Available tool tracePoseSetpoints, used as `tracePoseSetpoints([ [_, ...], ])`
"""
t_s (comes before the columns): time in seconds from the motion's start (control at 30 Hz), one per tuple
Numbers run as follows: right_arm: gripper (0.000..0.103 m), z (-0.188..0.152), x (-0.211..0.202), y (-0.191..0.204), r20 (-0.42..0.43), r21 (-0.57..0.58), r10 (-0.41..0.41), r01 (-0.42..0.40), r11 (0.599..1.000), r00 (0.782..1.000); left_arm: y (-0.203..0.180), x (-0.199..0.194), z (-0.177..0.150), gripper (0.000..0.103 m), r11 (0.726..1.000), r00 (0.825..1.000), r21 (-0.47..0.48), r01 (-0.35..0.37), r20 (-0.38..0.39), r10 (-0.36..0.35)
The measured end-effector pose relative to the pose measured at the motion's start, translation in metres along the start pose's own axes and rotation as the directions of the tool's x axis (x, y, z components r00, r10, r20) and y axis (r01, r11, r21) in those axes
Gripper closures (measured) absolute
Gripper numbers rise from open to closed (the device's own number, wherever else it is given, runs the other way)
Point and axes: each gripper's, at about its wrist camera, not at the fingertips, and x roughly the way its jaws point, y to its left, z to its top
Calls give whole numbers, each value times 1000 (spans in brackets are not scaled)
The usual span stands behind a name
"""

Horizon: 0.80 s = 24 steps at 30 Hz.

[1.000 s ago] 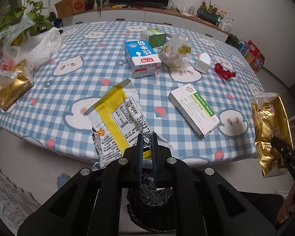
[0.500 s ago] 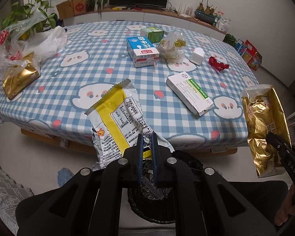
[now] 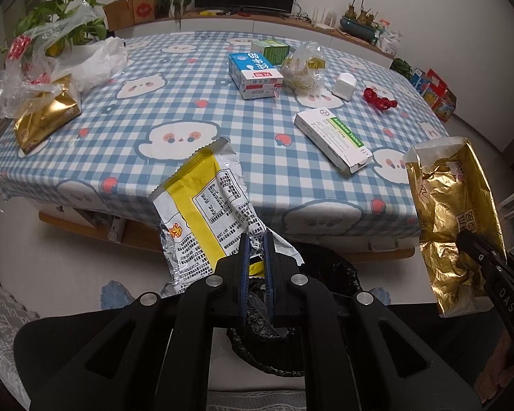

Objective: Collect trash
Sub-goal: 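Carry the snack wrapper in the left tool and the gold bag in the right tool to the bin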

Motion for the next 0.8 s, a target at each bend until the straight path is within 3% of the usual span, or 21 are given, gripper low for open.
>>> tracePoseSetpoints([
  [0.33,100,-30,17,23,-38,-23,9,-10,1000,999,12,14,-29,96,1000,1000,-15,22,-11,-22],
  [0.8,100,-72,82,32,-142,-36,2,-7,999,990,33,69,-63,96,999,998,-49,22,-60,-25],
])
